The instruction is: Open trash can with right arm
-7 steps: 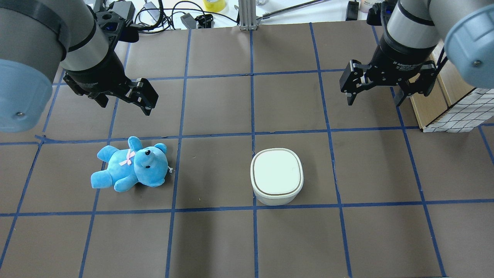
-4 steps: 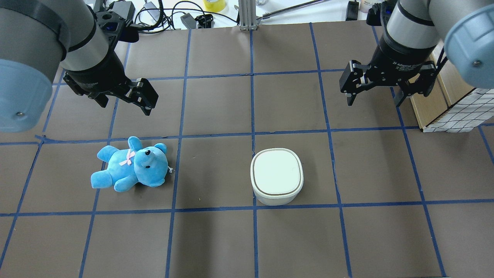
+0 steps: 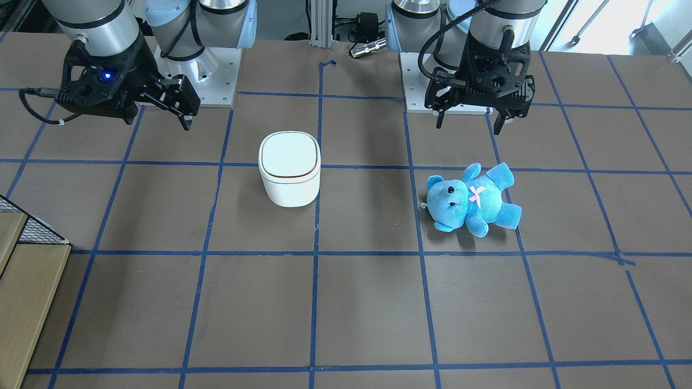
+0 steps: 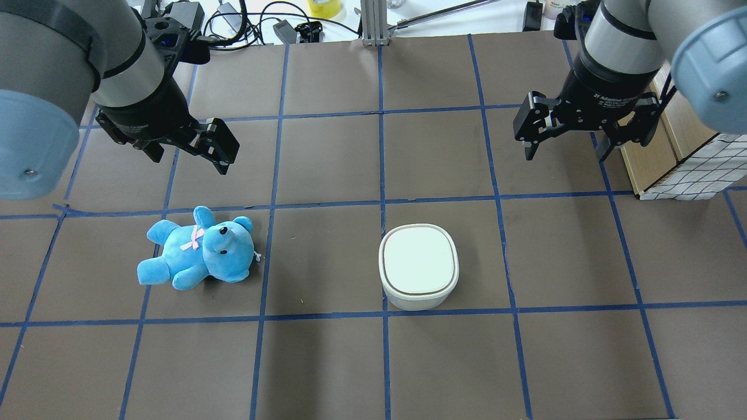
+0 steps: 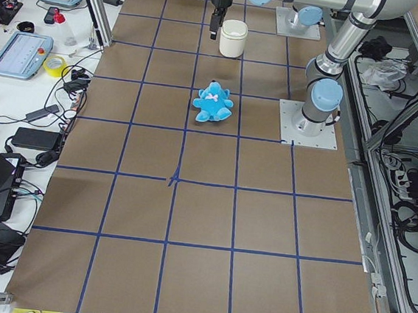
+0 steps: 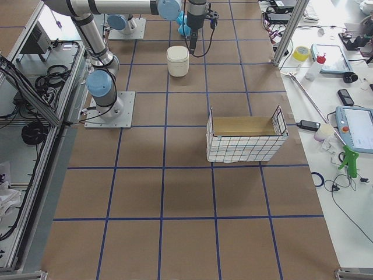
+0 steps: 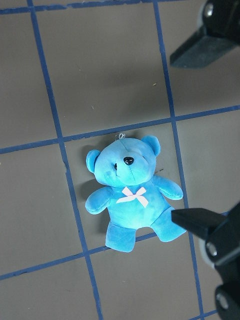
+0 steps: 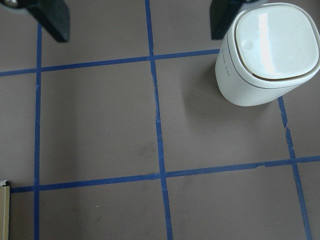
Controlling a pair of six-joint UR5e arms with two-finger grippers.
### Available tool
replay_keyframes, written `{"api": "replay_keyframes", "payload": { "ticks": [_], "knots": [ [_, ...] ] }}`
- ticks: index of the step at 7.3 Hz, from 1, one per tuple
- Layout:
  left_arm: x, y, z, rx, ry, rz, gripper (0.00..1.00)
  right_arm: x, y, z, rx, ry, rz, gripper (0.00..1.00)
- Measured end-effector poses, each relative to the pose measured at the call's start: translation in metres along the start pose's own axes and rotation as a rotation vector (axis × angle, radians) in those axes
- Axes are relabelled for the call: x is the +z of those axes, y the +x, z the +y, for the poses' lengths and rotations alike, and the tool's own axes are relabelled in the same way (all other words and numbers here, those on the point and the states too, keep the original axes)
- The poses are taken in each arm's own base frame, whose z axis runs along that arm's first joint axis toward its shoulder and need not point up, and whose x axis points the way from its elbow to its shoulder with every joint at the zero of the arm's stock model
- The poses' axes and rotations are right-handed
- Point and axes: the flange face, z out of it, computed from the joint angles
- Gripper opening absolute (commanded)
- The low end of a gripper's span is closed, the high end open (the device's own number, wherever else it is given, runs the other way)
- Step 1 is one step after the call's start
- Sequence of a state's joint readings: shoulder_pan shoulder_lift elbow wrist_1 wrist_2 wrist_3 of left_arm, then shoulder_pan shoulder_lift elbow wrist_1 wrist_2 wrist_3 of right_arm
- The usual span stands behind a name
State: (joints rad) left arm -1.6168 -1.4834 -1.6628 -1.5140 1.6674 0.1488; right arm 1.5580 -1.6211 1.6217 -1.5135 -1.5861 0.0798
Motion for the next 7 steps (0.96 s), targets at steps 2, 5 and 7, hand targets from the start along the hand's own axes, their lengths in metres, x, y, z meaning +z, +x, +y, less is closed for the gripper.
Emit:
{"api": "replay_keyframes", "payload": {
  "ticks": [2,5,7],
  "knots": [
    [0.0,0.0,0.0,0.0,0.0,0.0,1.0,0.0008,-0.0002,0.0002,-0.001,-0.002,0.0,1.0],
    [0.0,0.0,0.0,0.0,0.0,0.0,1.0,0.0023,-0.0028,0.0016,-0.004,-0.001,-0.003,0.98],
    [0.0,0.0,0.0,0.0,0.0,0.0,1.0,0.0029,-0.0046,0.0017,-0.006,0.004,-0.006,0.95]
  ]
}}
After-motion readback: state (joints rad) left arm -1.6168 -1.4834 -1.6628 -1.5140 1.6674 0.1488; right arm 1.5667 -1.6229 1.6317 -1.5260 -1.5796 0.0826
